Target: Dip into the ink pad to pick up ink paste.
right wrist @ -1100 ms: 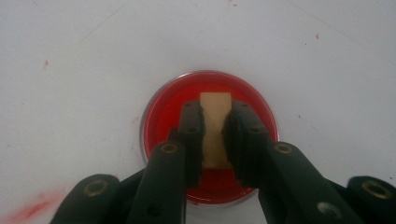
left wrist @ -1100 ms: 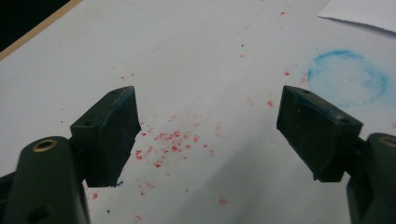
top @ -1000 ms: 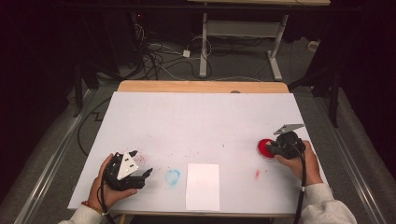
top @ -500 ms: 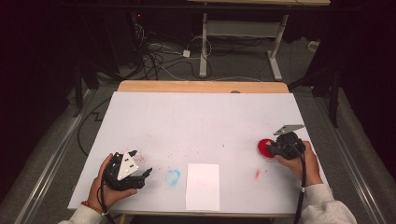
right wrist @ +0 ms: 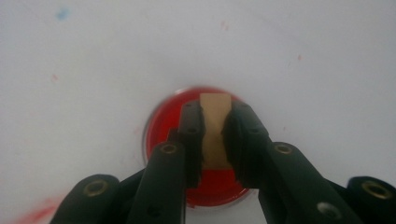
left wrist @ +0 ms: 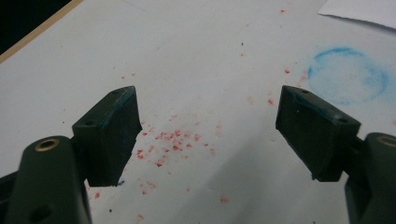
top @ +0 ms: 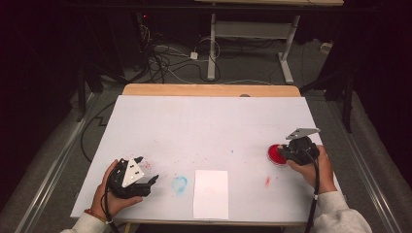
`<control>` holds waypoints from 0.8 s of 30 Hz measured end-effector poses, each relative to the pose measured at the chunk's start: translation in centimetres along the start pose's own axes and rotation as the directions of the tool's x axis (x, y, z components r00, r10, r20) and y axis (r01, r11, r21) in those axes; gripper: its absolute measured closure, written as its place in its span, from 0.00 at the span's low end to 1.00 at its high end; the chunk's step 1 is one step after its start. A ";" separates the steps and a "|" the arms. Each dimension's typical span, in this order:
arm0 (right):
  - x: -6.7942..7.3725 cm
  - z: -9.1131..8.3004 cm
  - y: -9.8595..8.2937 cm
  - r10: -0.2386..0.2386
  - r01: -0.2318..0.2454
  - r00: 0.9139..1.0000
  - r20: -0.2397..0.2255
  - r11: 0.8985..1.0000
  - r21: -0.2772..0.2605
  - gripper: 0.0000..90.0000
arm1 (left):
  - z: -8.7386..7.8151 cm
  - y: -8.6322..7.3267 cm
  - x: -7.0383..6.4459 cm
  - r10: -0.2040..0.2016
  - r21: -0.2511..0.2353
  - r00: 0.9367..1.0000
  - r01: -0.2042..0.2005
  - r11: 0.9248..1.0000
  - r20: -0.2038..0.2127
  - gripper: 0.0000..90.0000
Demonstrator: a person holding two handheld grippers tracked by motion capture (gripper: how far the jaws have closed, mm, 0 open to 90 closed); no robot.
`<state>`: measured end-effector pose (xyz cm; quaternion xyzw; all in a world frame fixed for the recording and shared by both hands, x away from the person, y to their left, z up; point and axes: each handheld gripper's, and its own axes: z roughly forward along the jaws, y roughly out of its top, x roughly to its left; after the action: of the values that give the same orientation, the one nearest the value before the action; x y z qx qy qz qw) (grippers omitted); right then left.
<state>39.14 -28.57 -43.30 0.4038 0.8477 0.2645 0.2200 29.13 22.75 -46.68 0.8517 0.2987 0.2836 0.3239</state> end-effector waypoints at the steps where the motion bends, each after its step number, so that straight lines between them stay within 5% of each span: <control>1: 0.0 -0.6 0.3 0.003 -0.003 1.000 -0.001 1.000 -0.026 0.85 | 0.0 0.0 0.0 -0.002 -0.002 1.000 0.002 1.000 0.001 0.23; 11: 1.0 -6.2 2.2 -0.023 0.030 0.999 0.035 0.982 -0.188 0.85 | 0.0 0.0 0.0 -0.002 -0.001 1.000 0.002 1.000 0.002 0.23; 24: 2.2 -8.1 3.0 -0.063 0.076 0.996 0.064 0.970 -0.229 0.85 | 0.0 0.0 0.0 0.002 0.002 1.000 -0.002 1.000 0.001 0.23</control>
<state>34.85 -27.44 -35.62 0.3526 0.8183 0.3421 0.2983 29.14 22.70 -46.72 0.8523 0.2981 0.2833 0.3231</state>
